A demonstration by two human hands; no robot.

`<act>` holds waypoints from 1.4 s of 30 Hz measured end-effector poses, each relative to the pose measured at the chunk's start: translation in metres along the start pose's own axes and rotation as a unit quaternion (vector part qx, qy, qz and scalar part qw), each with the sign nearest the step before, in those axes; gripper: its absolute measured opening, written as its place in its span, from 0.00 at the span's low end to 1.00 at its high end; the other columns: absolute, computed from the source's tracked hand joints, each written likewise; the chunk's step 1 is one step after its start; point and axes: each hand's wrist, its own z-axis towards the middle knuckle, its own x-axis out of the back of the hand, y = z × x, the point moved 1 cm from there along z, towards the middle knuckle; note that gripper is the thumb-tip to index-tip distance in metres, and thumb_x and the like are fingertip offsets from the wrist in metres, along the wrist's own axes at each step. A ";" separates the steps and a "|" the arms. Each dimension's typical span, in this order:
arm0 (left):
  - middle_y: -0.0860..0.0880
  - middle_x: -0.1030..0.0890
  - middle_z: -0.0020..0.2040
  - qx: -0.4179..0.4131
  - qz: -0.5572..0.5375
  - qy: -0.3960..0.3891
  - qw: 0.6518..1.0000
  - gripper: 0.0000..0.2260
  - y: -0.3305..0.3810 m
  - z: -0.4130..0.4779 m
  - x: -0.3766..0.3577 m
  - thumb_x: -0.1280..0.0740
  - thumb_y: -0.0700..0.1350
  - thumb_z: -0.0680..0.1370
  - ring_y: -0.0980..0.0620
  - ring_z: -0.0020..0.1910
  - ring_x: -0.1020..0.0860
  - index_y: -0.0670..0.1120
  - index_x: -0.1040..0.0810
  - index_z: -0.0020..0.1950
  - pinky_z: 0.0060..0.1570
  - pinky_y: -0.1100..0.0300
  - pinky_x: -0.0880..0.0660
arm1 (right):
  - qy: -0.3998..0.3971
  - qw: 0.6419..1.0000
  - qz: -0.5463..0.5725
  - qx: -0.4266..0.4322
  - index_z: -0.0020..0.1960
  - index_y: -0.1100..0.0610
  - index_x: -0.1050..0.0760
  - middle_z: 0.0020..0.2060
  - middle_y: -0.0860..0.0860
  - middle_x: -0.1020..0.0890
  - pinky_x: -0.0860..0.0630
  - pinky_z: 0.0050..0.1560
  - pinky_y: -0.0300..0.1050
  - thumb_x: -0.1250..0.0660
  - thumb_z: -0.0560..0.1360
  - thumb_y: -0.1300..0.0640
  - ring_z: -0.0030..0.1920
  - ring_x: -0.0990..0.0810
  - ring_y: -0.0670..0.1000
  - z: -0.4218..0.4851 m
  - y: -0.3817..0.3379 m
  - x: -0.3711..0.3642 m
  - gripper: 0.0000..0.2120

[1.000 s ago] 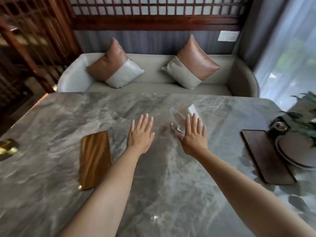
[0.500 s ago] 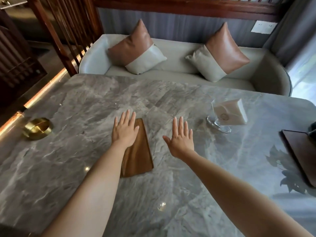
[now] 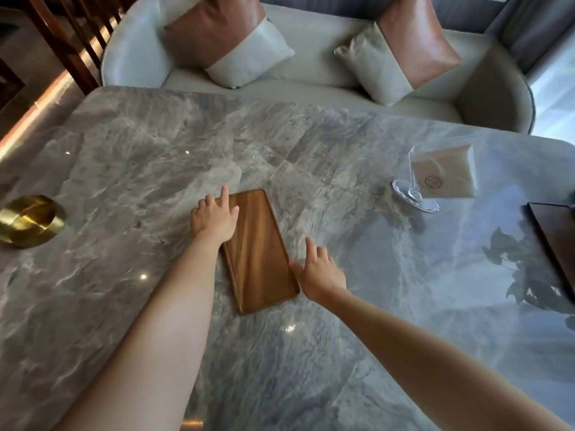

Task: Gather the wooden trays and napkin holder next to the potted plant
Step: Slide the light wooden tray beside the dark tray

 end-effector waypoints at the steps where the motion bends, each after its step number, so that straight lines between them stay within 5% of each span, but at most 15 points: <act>1: 0.36 0.35 0.71 0.003 0.004 -0.006 1.000 0.26 0.000 0.005 -0.001 0.52 0.55 0.81 0.38 0.67 0.34 0.48 0.51 0.76 0.64 0.47 0.34 | -0.013 1.000 0.006 -0.016 0.72 0.53 0.49 0.67 0.58 0.33 0.29 0.55 0.56 0.48 0.78 0.44 0.64 0.30 0.61 -0.001 0.001 -0.004 0.27; 6: 0.36 0.32 0.68 0.010 -0.002 -0.014 1.000 0.23 0.003 0.024 -0.004 0.51 0.54 0.81 0.37 0.66 0.33 0.42 0.35 0.70 0.63 0.46 0.34 | -0.017 0.998 0.015 -0.057 0.62 0.56 0.38 0.56 0.59 0.23 0.32 0.44 0.51 0.46 0.78 0.45 0.53 0.23 0.62 -0.005 0.004 -0.017 0.18; 15: 0.35 0.30 0.67 0.022 -0.010 -0.031 0.999 0.23 0.004 0.025 -0.007 0.51 0.54 0.81 0.37 0.66 0.33 0.41 0.36 0.69 0.61 0.45 0.33 | -0.061 0.981 0.132 -0.128 0.52 0.59 0.32 0.51 0.60 0.21 0.27 0.48 0.52 0.44 0.78 0.49 0.52 0.22 0.61 -0.009 0.006 -0.032 0.13; 21: 0.34 0.29 0.66 0.040 -0.028 -0.043 0.998 0.22 0.006 0.010 -0.008 0.51 0.53 0.81 0.36 0.64 0.31 0.40 0.36 0.68 0.60 0.45 0.32 | -0.087 0.936 0.294 -0.174 0.44 0.65 0.28 0.41 0.64 0.18 0.18 0.44 0.54 0.43 0.78 0.55 0.29 0.21 0.57 -0.014 0.012 -0.038 0.14; 29: 0.33 0.29 0.65 0.095 -0.125 -0.053 0.986 0.21 0.028 -0.010 0.014 0.53 0.52 0.81 0.34 0.64 0.30 0.39 0.38 0.68 0.59 0.44 0.31 | -0.020 0.925 0.332 -0.186 0.35 0.61 0.31 0.32 0.60 0.20 0.17 0.41 0.55 0.40 0.77 0.57 0.28 0.21 0.57 -0.016 0.044 -0.010 0.14; 36: 0.35 0.28 0.65 0.066 -0.128 -0.001 0.990 0.22 0.075 -0.012 0.052 0.54 0.52 0.81 0.35 0.63 0.29 0.40 0.38 0.69 0.59 0.46 0.31 | 0.074 0.902 0.397 -0.155 0.34 0.59 0.30 0.24 0.56 0.23 0.21 0.25 0.43 0.38 0.76 0.59 0.20 0.24 0.50 -0.015 0.085 0.046 0.12; 42: 0.33 0.27 0.64 0.028 -0.149 0.056 0.987 0.23 0.149 -0.012 0.093 0.53 0.53 0.81 0.34 0.63 0.29 0.40 0.37 0.68 0.58 0.45 0.30 | 0.145 0.886 0.420 -0.130 0.31 0.59 0.30 0.22 0.56 0.23 0.21 0.27 0.44 0.37 0.76 0.59 0.20 0.24 0.49 -0.024 0.132 0.100 0.15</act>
